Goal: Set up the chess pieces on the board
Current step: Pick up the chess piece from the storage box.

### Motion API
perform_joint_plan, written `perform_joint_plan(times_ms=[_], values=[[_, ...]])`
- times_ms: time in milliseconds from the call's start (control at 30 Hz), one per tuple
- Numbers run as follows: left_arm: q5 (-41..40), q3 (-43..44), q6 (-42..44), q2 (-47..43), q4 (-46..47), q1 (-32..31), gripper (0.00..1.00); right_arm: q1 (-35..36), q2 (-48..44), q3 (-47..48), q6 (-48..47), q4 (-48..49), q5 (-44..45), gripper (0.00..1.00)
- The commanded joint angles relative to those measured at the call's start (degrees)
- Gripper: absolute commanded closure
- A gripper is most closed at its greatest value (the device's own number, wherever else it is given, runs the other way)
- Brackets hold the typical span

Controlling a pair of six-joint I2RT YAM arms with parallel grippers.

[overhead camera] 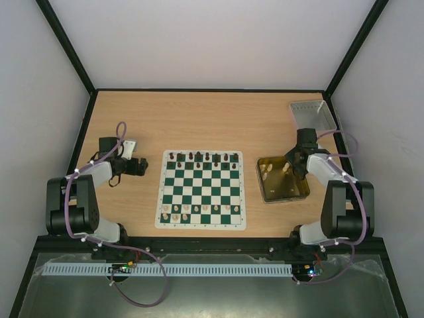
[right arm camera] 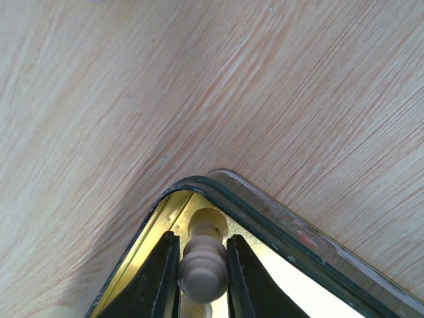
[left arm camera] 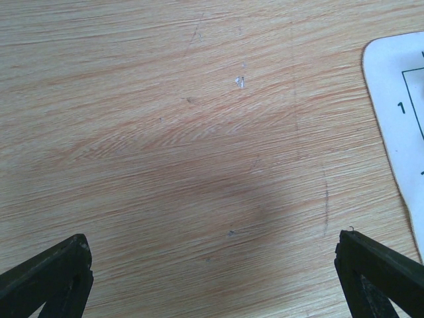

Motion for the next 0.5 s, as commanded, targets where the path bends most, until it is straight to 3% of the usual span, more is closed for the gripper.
perform_joint_plan(times_ms=[0, 233, 467], values=[[1.0, 1.2, 0.5, 0.7, -0.5, -0.3, 0.01, -0.4, -3.6, 1.0, 0.9, -2.0, 0.9, 0.86], [1.0, 1.2, 0.5, 0.8, -0.6, -0.3, 0.01, 0.9, -9.7, 2.3, 0.8, -5.7, 1.1, 0.86], [0.8, 1.3, 0.3, 0.7, -0.5, -0.3, 0.01, 10.0, -17.9, 6.9, 0.3, -14.6, 4.3, 0.85]])
